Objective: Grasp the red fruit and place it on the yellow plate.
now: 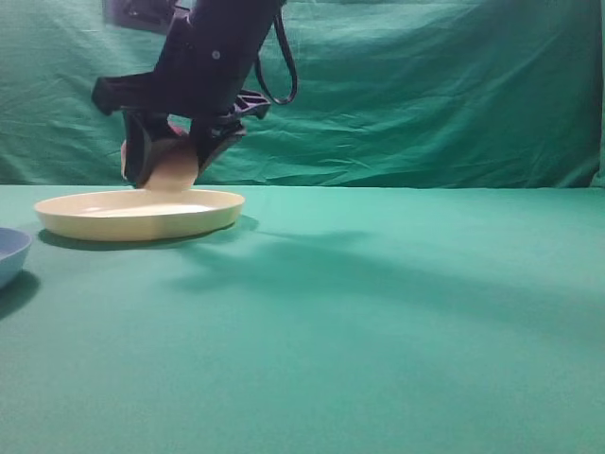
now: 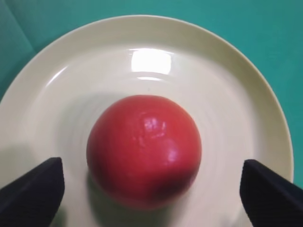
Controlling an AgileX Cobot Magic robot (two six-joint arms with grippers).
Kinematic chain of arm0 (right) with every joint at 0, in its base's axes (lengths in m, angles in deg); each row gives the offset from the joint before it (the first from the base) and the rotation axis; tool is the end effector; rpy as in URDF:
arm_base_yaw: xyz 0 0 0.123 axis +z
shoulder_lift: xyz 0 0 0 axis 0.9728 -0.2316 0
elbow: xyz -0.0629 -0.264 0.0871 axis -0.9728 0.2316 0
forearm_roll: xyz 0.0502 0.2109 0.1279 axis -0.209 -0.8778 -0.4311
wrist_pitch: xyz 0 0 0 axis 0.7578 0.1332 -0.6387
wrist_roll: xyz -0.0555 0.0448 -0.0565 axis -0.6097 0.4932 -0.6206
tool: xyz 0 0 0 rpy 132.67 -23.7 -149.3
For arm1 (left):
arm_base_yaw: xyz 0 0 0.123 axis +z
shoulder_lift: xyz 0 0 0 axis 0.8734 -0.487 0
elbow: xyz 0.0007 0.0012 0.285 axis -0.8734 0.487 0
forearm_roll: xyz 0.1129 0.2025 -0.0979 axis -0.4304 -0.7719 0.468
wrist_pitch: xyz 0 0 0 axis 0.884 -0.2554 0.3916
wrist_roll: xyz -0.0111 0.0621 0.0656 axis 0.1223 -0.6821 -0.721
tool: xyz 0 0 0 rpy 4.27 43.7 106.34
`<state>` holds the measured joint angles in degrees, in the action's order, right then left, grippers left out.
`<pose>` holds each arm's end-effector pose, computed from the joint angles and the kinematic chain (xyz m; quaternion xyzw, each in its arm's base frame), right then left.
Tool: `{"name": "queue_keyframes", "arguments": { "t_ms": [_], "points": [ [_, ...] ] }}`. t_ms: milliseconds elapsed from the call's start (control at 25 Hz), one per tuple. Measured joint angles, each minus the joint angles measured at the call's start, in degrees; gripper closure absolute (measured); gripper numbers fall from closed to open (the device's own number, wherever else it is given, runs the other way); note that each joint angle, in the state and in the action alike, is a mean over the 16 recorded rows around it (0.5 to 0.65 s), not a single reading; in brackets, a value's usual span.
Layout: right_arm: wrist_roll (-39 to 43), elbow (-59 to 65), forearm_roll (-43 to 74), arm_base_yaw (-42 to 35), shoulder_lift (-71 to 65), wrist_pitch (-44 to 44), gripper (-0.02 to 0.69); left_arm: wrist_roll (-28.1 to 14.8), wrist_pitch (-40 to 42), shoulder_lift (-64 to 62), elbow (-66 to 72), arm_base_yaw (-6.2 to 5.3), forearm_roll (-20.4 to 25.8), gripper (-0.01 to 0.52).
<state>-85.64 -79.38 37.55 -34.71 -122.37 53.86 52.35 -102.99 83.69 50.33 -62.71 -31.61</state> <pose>0.3837 0.3532 0.1806 -0.4459 0.8305 0.1159 0.3131 0.0522 0.0013 0.1774 -0.0562 0.7929 -0.0418 0.6053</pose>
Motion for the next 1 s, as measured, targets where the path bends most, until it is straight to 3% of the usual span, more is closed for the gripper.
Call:
{"name": "queue_keyframes", "arguments": {
  "t_ms": [120, 200, 720, 840, 1000],
  "points": [
    [0.0, 0.0, 1.3, 0.0, 1.9, -0.9, 0.066, 0.0, 0.0, 0.0, 0.0, 0.0, 0.0, 0.514],
    [0.0, -0.1, 2.2, 0.1, 3.7, -2.1, 0.108, 0.0, 0.0, 0.0, 0.0, 0.0, 0.0, 0.514],
    [7.0, -0.4, 5.0, 0.1, 21.5, -17.4, 0.597, 0.0, 0.0, 0.0, 0.0, 0.0, 0.0, 0.514],
    [9.9, -0.4, 5.4, 0.1, 24.6, -22.3, 0.65, 0.0, 0.0, 0.0, 0.0, 0.0, 0.0, 0.514],
    [14.3, -0.4, 6.5, 0.1, 27.6, -28.5, 0.665, 0.0, 0.0, 0.0, 0.0, 0.0, 0.0, 0.514]
  ]
}}
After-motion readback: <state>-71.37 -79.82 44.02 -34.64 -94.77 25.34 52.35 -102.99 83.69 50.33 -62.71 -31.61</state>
